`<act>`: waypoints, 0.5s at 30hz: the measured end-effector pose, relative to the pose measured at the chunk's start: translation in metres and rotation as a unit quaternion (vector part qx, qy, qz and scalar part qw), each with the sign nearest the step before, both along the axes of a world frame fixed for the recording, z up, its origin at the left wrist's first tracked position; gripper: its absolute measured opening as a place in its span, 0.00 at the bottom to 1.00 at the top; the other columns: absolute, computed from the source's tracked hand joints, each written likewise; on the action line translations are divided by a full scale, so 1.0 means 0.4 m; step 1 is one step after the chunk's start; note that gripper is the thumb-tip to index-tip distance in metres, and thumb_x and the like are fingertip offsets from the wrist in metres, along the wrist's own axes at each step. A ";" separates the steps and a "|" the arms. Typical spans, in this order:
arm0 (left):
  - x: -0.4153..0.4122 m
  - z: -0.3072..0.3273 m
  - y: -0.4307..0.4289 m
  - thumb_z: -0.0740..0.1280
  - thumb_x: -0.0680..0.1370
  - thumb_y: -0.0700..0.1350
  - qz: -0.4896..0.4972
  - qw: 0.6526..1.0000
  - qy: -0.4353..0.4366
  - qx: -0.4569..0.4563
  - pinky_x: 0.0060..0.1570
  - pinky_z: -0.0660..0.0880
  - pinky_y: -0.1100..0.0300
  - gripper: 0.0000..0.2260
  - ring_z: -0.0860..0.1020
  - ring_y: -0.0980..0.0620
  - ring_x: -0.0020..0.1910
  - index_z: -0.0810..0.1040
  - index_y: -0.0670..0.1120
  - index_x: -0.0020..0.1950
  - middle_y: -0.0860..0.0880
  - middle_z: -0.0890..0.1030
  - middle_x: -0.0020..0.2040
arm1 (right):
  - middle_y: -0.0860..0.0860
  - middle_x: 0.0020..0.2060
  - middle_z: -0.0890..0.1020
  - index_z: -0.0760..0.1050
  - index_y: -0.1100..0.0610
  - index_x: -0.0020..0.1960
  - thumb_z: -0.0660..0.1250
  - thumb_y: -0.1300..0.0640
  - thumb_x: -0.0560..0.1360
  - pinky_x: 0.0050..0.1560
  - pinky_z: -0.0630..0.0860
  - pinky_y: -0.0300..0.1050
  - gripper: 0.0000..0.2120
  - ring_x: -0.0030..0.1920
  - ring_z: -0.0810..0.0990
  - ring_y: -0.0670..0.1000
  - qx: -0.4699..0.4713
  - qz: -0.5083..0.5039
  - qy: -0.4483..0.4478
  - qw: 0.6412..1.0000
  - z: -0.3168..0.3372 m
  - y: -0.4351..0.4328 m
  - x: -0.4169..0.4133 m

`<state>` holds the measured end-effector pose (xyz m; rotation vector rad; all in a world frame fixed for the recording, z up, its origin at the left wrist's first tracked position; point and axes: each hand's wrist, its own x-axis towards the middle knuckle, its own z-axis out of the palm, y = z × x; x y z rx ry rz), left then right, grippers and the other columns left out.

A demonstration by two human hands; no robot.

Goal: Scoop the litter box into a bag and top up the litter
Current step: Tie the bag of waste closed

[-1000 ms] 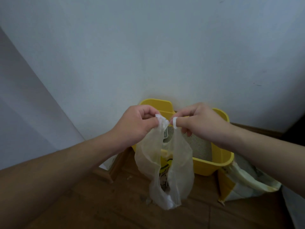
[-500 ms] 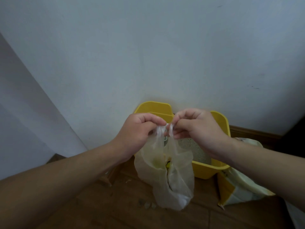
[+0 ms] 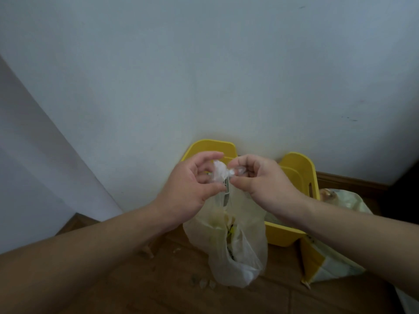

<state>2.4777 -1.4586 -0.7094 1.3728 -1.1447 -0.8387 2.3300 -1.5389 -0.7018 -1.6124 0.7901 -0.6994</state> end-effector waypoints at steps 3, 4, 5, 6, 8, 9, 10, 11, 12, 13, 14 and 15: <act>0.006 -0.004 -0.002 0.72 0.70 0.26 0.013 1.000 0.019 0.000 0.49 0.80 0.56 0.20 0.83 0.48 0.43 0.77 0.42 0.58 0.46 0.86 0.40 | 0.44 0.32 0.81 0.76 0.55 0.52 0.67 0.69 0.76 0.35 0.72 0.31 0.11 0.33 0.76 0.41 0.005 -0.002 -0.024 1.000 -0.002 -0.002 -0.001; 0.008 -0.008 -0.003 0.73 0.70 0.27 0.020 1.000 0.022 0.001 0.51 0.80 0.53 0.16 0.84 0.46 0.44 0.78 0.39 0.55 0.42 0.86 0.42 | 0.43 0.31 0.81 0.75 0.55 0.54 0.67 0.68 0.77 0.34 0.71 0.31 0.10 0.32 0.75 0.41 0.000 -0.003 -0.025 1.000 -0.003 -0.003 -0.002; 0.007 -0.009 -0.002 0.73 0.71 0.28 0.027 0.999 0.017 0.000 0.52 0.80 0.51 0.12 0.84 0.45 0.44 0.79 0.35 0.52 0.38 0.86 0.44 | 0.43 0.31 0.80 0.75 0.55 0.55 0.67 0.66 0.77 0.34 0.71 0.31 0.10 0.31 0.74 0.40 -0.011 -0.006 -0.021 1.000 -0.007 -0.005 -0.002; 0.007 -0.011 -0.001 0.73 0.71 0.29 0.034 0.999 0.010 -0.002 0.51 0.80 0.52 0.09 0.83 0.46 0.43 0.80 0.33 0.50 0.36 0.85 0.45 | 0.43 0.31 0.80 0.75 0.54 0.56 0.68 0.64 0.78 0.35 0.70 0.31 0.10 0.31 0.74 0.39 -0.025 -0.011 -0.015 1.000 -0.010 -0.007 -0.002; 0.004 -0.013 0.000 0.73 0.72 0.30 0.039 0.999 -0.009 -0.009 0.48 0.80 0.56 0.06 0.82 0.49 0.42 0.81 0.31 0.48 0.34 0.84 0.45 | 0.43 0.33 0.79 0.75 0.53 0.56 0.68 0.62 0.78 0.40 0.70 0.34 0.09 0.33 0.75 0.37 -0.038 -0.017 -0.006 0.999 -0.016 -0.012 0.001; 0.004 -0.012 0.000 0.74 0.72 0.32 0.036 0.999 -0.021 -0.015 0.48 0.80 0.56 0.05 0.82 0.49 0.42 0.82 0.33 0.46 0.35 0.84 0.45 | 0.42 0.33 0.79 0.75 0.53 0.55 0.68 0.63 0.78 0.41 0.70 0.36 0.08 0.34 0.75 0.39 -0.034 -0.013 -0.008 0.999 -0.018 -0.013 0.002; 0.006 -0.011 -0.001 0.74 0.72 0.33 0.028 0.999 -0.034 -0.025 0.48 0.79 0.56 0.03 0.81 0.50 0.42 0.83 0.35 0.45 0.38 0.85 0.45 | 0.42 0.32 0.79 0.74 0.53 0.54 0.68 0.63 0.78 0.41 0.70 0.38 0.08 0.35 0.75 0.41 -0.025 -0.006 -0.015 1.000 -0.020 -0.013 0.004; 0.008 -0.011 -0.001 0.75 0.71 0.34 0.021 0.998 -0.052 -0.040 0.46 0.78 0.57 0.02 0.80 0.51 0.41 0.84 0.38 0.43 0.42 0.84 0.45 | 0.42 0.31 0.79 0.74 0.53 0.53 0.67 0.64 0.78 0.41 0.70 0.39 0.09 0.36 0.75 0.44 -0.015 0.002 -0.026 1.000 -0.023 -0.014 0.006; 0.011 -0.012 -0.002 0.75 0.71 0.35 0.015 0.996 -0.072 -0.056 0.43 0.76 0.60 0.03 0.78 0.52 0.40 0.84 0.41 0.42 0.44 0.82 0.45 | 0.42 0.31 0.79 0.73 0.53 0.52 0.67 0.65 0.78 0.42 0.71 0.41 0.09 0.37 0.75 0.46 -0.006 0.008 -0.037 0.999 -0.026 -0.015 0.008; 0.012 -0.013 -0.002 0.76 0.71 0.35 0.007 0.994 -0.093 -0.065 0.43 0.75 0.62 0.03 0.78 0.53 0.41 0.85 0.42 0.42 0.45 0.79 0.47 | 0.43 0.31 0.80 0.72 0.53 0.52 0.67 0.66 0.78 0.43 0.72 0.44 0.09 0.38 0.76 0.49 0.004 0.014 -0.048 0.999 -0.029 -0.014 0.010; 0.012 -0.012 -0.002 0.75 0.71 0.36 -0.002 0.992 -0.110 -0.068 0.44 0.75 0.64 0.02 0.78 0.54 0.42 0.85 0.42 0.42 0.47 0.78 0.50 | 0.44 0.32 0.80 0.71 0.54 0.52 0.67 0.66 0.78 0.45 0.73 0.46 0.10 0.39 0.77 0.51 0.015 0.022 -0.059 0.998 -0.031 -0.013 0.012; 0.010 -0.009 -0.001 0.75 0.72 0.36 -0.014 0.990 -0.126 -0.067 0.46 0.76 0.65 0.02 0.80 0.54 0.45 0.86 0.41 0.43 0.49 0.78 0.54 | 0.45 0.32 0.81 0.70 0.54 0.52 0.68 0.67 0.77 0.46 0.73 0.48 0.11 0.39 0.78 0.52 0.026 0.032 -0.067 0.997 -0.034 -0.011 0.013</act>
